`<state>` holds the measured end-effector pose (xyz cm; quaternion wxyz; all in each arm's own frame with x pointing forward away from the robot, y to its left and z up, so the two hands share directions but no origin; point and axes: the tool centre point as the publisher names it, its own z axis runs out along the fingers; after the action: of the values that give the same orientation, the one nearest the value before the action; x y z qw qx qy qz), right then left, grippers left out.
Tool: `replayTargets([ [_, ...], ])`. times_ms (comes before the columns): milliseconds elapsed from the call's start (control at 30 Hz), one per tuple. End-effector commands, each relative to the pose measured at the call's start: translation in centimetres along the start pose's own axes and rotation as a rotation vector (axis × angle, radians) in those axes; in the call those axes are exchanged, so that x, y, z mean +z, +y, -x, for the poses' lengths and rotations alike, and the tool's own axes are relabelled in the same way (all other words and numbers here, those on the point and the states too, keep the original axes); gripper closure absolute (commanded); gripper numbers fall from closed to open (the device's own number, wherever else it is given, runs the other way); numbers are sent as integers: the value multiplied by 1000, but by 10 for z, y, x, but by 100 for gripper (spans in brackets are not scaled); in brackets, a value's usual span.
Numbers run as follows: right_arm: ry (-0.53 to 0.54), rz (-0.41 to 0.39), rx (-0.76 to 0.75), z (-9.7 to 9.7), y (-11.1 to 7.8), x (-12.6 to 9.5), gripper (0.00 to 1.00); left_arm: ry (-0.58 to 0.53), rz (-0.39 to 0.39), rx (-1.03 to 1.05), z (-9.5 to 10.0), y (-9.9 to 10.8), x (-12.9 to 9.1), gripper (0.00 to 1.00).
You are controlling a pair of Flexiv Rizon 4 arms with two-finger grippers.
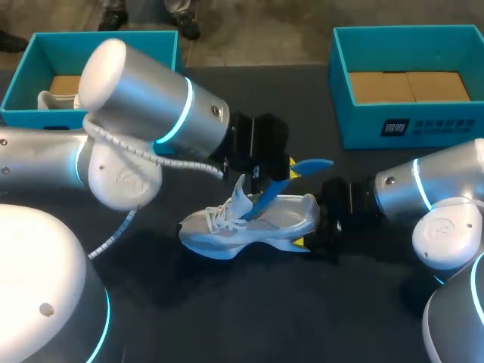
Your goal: Take the shoe out of the shoebox, open the shoe tongue, remove and reinsert the insole, then place the shoe into the shoebox
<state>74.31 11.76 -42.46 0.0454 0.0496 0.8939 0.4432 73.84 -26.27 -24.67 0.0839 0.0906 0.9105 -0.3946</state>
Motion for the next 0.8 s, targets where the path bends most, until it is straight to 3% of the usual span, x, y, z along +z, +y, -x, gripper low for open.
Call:
replayTargets([
  [33, -1, -5, 0, 2, -1, 3, 100, 167, -97, 5, 8, 0, -9, 100],
  [333, -1, -5, 0, 2, -1, 3, 100, 296, -241, 63, 3, -28, -38, 100],
  [667, -1, -5, 0, 2, -1, 3, 100, 274, -426, 117, -5, -59, -74, 100],
  [800, -1, -5, 0, 2, -1, 3, 100, 255, -466, 122, -5, -69, -81, 100],
])
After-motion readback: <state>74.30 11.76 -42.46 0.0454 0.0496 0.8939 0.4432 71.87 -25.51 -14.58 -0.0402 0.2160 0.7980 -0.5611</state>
